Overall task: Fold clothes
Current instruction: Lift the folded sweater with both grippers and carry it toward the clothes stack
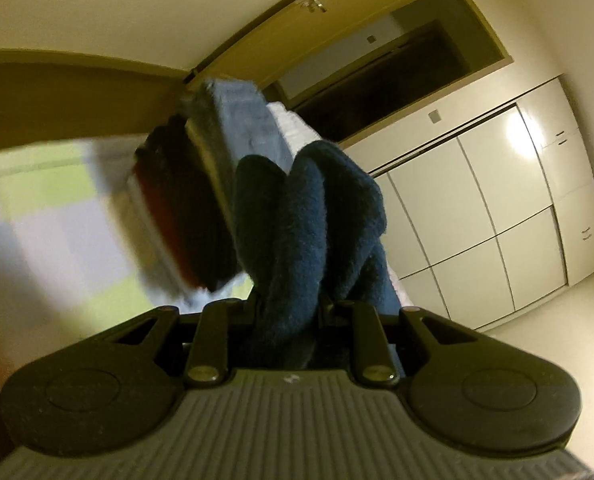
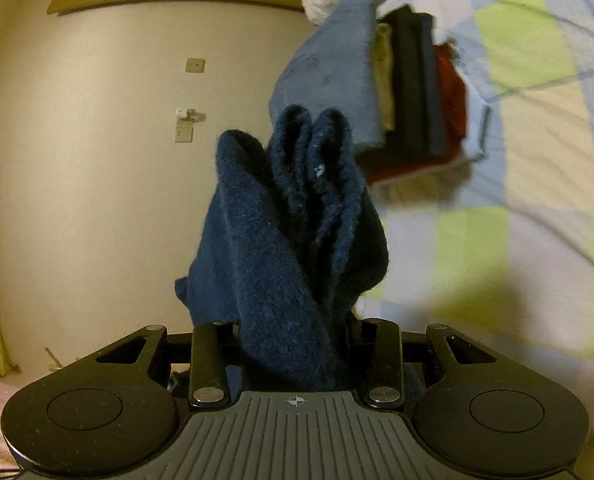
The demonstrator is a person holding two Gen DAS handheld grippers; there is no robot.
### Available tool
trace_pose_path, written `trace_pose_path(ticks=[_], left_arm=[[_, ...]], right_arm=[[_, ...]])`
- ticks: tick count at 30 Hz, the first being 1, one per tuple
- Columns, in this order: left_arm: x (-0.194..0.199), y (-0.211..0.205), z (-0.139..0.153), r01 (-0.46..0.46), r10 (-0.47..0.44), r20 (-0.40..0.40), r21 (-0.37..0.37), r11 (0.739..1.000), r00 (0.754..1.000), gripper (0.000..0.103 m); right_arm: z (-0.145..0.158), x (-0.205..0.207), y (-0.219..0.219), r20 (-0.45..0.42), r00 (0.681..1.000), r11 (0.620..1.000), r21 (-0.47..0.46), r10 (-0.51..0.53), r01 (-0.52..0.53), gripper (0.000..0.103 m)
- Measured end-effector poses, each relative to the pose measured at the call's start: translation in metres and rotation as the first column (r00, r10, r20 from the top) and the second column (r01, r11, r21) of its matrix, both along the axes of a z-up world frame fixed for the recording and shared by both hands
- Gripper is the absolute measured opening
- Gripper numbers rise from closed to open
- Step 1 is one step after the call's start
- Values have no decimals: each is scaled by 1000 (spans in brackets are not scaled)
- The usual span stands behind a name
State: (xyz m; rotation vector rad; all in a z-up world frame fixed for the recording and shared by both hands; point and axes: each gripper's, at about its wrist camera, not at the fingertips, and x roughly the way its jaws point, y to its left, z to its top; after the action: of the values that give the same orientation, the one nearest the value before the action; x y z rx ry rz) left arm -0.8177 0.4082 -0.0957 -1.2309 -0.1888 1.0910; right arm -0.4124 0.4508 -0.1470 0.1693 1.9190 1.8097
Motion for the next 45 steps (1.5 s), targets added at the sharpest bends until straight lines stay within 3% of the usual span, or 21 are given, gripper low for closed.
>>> trace_pose_path(ticks=[5, 9, 17, 20, 24, 27, 32, 41, 44, 45], left_arm=[[-17, 84, 9, 95, -95, -2, 32, 995, 995, 18], [-20, 151, 19, 202, -202, -13, 62, 977, 979, 18], [-36, 279, 44, 414, -415, -22, 122, 902, 910, 18], [-43, 320, 59, 455, -455, -40, 161, 876, 890, 18], [-48, 362, 66, 480, -483, -34, 196, 855, 875, 18], [-50, 382, 55, 493, -497, -27, 183, 850, 867, 18], [-52, 404, 9, 503, -505, 5, 94, 859, 863, 18], [-43, 432, -57, 486, -486, -2, -33, 873, 874, 19], [-44, 438, -70, 469, -471, -46, -43, 882, 881, 24], [-45, 440, -73, 461, -463, -64, -48, 886, 884, 27]], right_arm=[[17, -17, 39, 4, 995, 995, 31, -96, 96, 38], [26, -29, 63, 1, 974, 973, 47, -225, 225, 38], [54, -60, 125, 1, 901, 901, 41, -433, 433, 38], [66, -71, 152, 2, 868, 867, 40, -497, 496, 38], [67, -77, 182, 18, 852, 852, 28, -523, 522, 38], [59, -80, 201, 33, 845, 845, 4, -534, 534, 38], [47, -85, 233, 60, 832, 832, -35, -551, 554, 39], [-21, -75, 261, 135, 837, 824, -152, -530, 546, 39], [-39, -76, 269, 194, 824, 817, -139, -532, 560, 45], [-44, -76, 271, 220, 816, 814, -125, -535, 567, 54]])
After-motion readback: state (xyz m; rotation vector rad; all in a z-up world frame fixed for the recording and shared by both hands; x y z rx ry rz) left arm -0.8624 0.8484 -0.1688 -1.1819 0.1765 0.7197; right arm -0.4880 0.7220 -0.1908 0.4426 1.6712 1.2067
